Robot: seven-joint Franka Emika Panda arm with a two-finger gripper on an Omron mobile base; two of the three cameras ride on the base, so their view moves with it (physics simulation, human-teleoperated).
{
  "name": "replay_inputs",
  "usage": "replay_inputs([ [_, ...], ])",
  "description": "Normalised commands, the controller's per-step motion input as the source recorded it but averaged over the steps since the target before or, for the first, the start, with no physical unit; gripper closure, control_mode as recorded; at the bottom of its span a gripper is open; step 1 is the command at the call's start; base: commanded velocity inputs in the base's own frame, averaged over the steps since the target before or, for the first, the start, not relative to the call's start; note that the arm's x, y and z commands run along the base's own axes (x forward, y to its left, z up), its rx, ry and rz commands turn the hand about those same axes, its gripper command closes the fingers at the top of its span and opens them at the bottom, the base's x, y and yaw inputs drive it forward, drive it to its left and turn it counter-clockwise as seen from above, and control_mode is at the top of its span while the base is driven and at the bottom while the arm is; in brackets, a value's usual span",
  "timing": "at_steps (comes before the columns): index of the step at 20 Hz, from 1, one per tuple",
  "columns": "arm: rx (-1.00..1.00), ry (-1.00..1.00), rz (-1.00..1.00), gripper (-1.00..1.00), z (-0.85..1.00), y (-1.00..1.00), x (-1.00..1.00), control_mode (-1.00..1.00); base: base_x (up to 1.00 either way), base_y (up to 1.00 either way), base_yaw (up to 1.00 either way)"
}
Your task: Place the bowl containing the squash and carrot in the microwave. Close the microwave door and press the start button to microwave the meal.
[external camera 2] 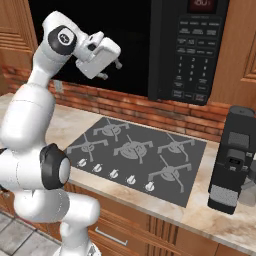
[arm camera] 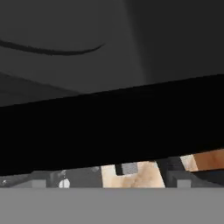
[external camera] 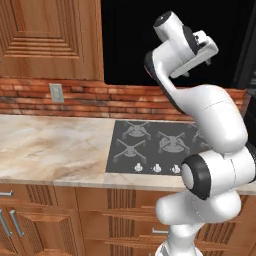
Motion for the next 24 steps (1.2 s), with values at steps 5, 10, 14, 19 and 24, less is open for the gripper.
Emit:
replay_inputs([
  [5,0.10,-0.92,0.00,-1.00,-0.80,-0.42,-1.00,-1.00,0.00,0.00,0.00],
  [10,0.09,-0.85,-0.07,-1.00,-0.40,-0.04,-1.00,-1.00,0.00,0.00,0.00],
  [14,0.12,-0.54,-0.04,-1.00,0.39,0.00,-0.85,-1.00,0.00,0.00,0.00],
  [19,0.08,-0.22,0.00,-1.00,0.97,0.00,-0.66,-1.00,0.00,0.00,0.00],
  [24,0.10,-0.03,0.00,-1.00,0.76,0.00,-0.71,-1.00,0.00,0.00,0.00],
])
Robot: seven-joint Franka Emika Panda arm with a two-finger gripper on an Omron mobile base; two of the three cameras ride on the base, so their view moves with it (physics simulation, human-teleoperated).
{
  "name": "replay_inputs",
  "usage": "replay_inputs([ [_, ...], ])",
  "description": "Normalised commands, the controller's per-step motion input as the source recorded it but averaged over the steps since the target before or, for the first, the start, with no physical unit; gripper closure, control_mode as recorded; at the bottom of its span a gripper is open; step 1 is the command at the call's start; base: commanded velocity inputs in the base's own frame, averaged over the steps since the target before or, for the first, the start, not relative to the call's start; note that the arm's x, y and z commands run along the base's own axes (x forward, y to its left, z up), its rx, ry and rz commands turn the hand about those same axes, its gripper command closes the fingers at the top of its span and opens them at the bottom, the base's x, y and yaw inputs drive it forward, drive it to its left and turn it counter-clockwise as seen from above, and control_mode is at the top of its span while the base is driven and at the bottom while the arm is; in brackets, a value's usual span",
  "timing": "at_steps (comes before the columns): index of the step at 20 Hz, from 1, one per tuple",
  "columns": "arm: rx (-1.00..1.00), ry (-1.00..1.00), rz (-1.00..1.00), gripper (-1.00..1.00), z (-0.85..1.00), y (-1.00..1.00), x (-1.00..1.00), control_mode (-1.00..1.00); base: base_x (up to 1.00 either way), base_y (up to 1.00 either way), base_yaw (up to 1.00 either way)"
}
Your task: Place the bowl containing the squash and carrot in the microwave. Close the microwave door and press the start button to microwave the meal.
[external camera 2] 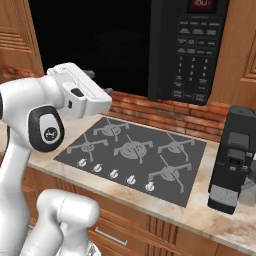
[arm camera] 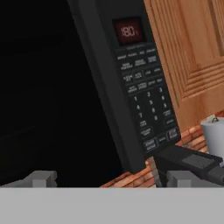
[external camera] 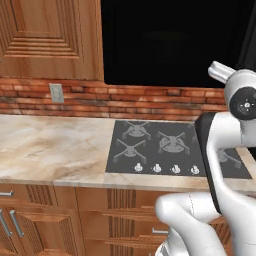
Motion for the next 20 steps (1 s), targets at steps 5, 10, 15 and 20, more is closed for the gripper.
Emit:
replay_inputs([
  [5,0.13,0.00,0.00,-1.00,0.21,-0.01,-0.81,-1.00,0.00,0.00,0.00],
  [10,0.32,0.00,0.08,-1.00,-0.09,-0.38,-0.67,-1.00,0.00,0.00,0.00],
  [15,0.57,-0.09,0.09,-1.00,-0.11,-0.75,-0.21,-1.00,0.00,0.00,0.00],
  [20,0.34,-0.15,0.17,-1.00,-0.17,-0.40,-0.05,-1.00,0.00,0.00,0.00],
])
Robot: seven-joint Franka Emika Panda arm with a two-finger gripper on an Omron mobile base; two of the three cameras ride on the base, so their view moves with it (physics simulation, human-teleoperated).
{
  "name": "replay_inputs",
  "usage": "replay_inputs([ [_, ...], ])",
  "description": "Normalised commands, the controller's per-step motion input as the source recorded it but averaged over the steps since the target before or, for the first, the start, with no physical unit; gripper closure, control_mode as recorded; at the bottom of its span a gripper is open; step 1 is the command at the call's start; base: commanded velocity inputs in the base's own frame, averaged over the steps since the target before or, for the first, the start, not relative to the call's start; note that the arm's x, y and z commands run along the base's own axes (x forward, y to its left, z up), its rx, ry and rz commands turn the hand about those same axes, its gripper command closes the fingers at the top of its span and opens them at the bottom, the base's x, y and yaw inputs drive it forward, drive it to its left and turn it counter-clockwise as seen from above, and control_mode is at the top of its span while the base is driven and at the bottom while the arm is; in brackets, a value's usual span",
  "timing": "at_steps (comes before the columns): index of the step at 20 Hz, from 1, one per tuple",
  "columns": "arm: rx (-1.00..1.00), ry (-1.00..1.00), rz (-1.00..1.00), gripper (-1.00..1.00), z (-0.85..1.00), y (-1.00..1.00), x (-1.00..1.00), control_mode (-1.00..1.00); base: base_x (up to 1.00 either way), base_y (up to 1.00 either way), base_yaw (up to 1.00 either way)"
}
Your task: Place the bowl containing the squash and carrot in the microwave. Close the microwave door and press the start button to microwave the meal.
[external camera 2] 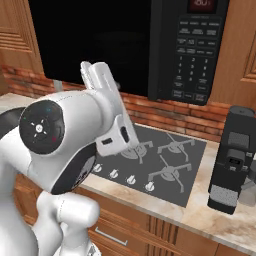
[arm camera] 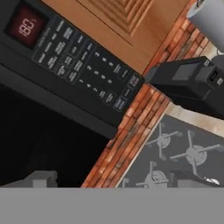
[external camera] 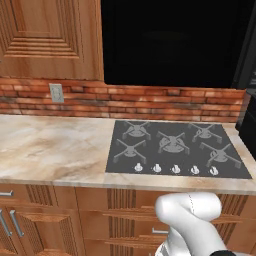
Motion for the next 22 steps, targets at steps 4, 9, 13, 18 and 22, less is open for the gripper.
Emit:
replay_inputs([
  [4,0.14,-0.18,0.19,1.00,-0.33,-0.01,0.00,-1.00,0.00,0.00,0.00],
  [9,0.11,-0.09,0.15,1.00,-0.30,0.00,0.01,-1.00,0.00,0.00,0.00],
  [13,0.14,-0.03,0.11,1.00,-0.12,-0.03,0.16,-1.00,0.00,0.00,0.00],
  [18,0.12,-0.01,0.03,1.00,0.00,-0.05,0.24,-1.00,0.00,0.00,0.00],
  [22,0.09,0.00,0.00,1.00,0.00,-0.11,0.31,-1.00,0.00,0.00,0.00],
])
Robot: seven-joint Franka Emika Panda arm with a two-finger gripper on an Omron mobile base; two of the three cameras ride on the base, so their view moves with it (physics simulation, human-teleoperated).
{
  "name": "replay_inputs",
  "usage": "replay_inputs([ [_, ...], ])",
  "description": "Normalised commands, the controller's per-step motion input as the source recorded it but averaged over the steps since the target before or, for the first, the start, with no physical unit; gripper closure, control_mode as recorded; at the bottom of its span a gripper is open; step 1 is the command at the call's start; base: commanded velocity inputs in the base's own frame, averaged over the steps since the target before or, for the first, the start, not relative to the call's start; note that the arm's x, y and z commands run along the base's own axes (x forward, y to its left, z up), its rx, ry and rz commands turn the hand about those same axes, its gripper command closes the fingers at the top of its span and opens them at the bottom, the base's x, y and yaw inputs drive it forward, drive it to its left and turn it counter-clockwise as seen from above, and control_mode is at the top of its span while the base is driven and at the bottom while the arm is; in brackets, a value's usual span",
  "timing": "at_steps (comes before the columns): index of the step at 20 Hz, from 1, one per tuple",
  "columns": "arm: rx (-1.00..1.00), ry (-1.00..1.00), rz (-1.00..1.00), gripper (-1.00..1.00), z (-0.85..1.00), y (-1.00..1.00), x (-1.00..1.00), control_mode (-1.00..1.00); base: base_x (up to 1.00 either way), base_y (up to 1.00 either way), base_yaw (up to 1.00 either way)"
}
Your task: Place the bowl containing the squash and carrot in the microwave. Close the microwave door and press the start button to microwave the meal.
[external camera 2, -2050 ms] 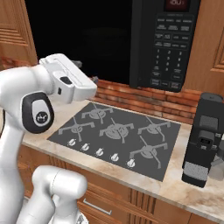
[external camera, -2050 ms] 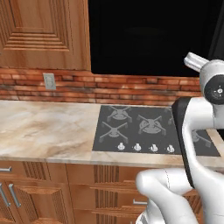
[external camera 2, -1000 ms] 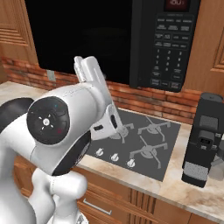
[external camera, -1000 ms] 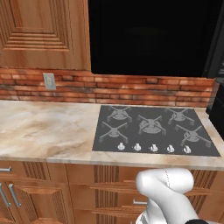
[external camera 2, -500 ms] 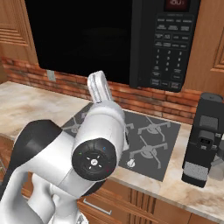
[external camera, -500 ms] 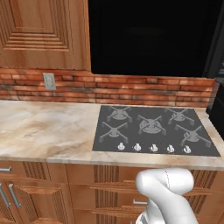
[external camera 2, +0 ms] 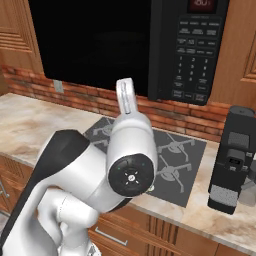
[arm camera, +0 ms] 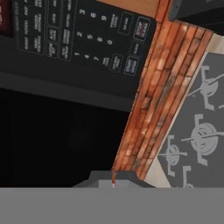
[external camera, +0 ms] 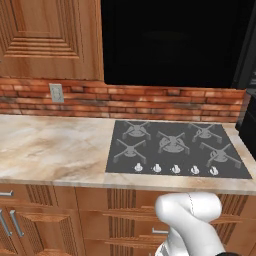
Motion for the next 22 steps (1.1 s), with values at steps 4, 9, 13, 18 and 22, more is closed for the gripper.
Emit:
replay_inputs([
  [4,0.04,0.00,0.00,1.00,0.00,-0.12,0.23,-1.00,0.00,0.00,0.00],
  [9,0.01,0.00,0.00,1.00,0.00,-0.11,0.23,-1.00,0.00,0.00,0.00],
  [13,0.02,0.00,0.00,1.00,0.00,-0.16,0.31,-1.00,0.00,0.00,0.00],
  [18,0.00,0.01,0.00,1.00,0.00,-0.17,0.35,-1.00,0.00,0.00,0.00],
  [22,0.00,0.00,0.00,1.00,0.00,-0.12,0.34,-1.00,0.00,0.00,0.00],
])
